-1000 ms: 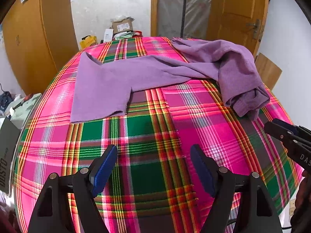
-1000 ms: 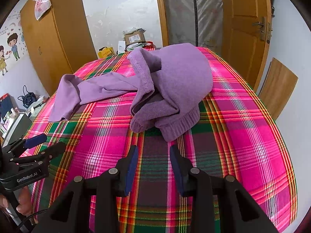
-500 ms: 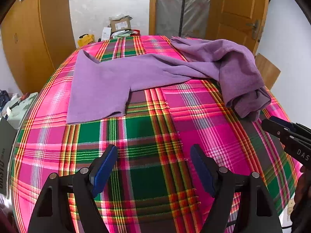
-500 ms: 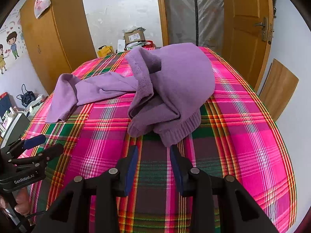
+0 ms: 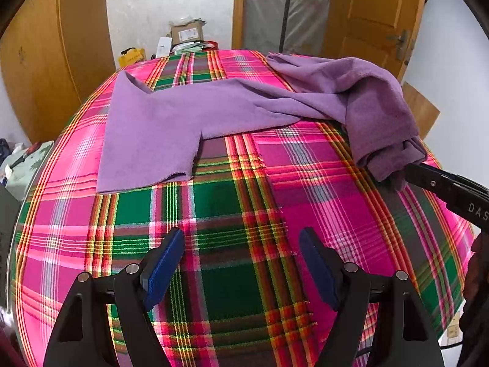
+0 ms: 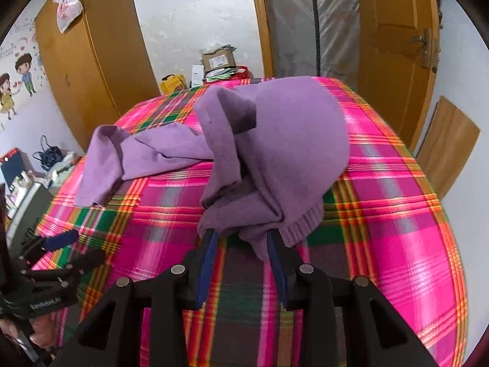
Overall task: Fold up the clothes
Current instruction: 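Grasp the bunched hem of the lilac sweatshirt with the right gripper, then lift the sweatshirt with the right gripper and shake it out over the bed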
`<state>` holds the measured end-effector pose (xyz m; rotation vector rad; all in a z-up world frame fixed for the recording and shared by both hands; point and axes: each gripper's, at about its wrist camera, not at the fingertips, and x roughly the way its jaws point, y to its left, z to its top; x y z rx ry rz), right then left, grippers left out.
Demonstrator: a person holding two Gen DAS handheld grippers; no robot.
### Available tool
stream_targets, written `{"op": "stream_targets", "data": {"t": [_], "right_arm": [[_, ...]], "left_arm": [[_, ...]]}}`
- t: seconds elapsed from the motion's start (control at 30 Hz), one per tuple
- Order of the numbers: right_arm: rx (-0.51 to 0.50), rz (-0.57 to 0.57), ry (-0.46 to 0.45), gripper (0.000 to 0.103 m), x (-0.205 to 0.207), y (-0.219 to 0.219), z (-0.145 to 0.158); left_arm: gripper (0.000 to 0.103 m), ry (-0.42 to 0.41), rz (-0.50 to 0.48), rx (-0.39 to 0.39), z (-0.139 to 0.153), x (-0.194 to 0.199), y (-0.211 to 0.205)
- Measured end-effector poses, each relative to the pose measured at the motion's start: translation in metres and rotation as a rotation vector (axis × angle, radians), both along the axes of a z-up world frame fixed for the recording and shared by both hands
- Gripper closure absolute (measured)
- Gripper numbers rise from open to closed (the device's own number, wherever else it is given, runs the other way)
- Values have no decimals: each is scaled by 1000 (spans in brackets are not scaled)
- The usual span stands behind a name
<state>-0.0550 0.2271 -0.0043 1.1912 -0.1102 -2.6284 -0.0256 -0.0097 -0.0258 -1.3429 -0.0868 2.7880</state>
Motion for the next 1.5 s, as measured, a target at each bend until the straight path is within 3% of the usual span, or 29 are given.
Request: {"op": "stream_targets", "data": {"t": [0.13,0.33,0.47,0.5,0.53,0.57,0.83,1.17,1.33,1.5], "right_arm": [[-59,-4,-48,69,-5,1,-3],[-75,-9,-44,69,-10,-3,0],[-140,-52,-67,69,-24,7,-4],[-151,-49,-65,73,-26,8,-4],[-149,-47,-53,80,-25,7,-3],[-145,-45,-38,94,-24,6,-2],[-166,24,71,97,-13,-1,23],[-283,327,326,101,29,-54,108],[-267,327,260,100,23,-58,93],[-186,155,162,100,18,-23,59]], "left_arm": [[24,1,1,5,0,0,-2],[24,-8,1,17,-3,-2,-3],[25,-7,-5,19,-3,-1,-2],[24,-5,-3,21,-3,-1,-3],[25,-4,0,22,-2,0,-4],[24,-2,5,23,-2,0,-5],[25,-7,30,43,-2,2,-14],[24,32,88,71,9,5,-35],[24,34,129,93,10,5,-49],[24,35,127,97,9,4,-54]]}}
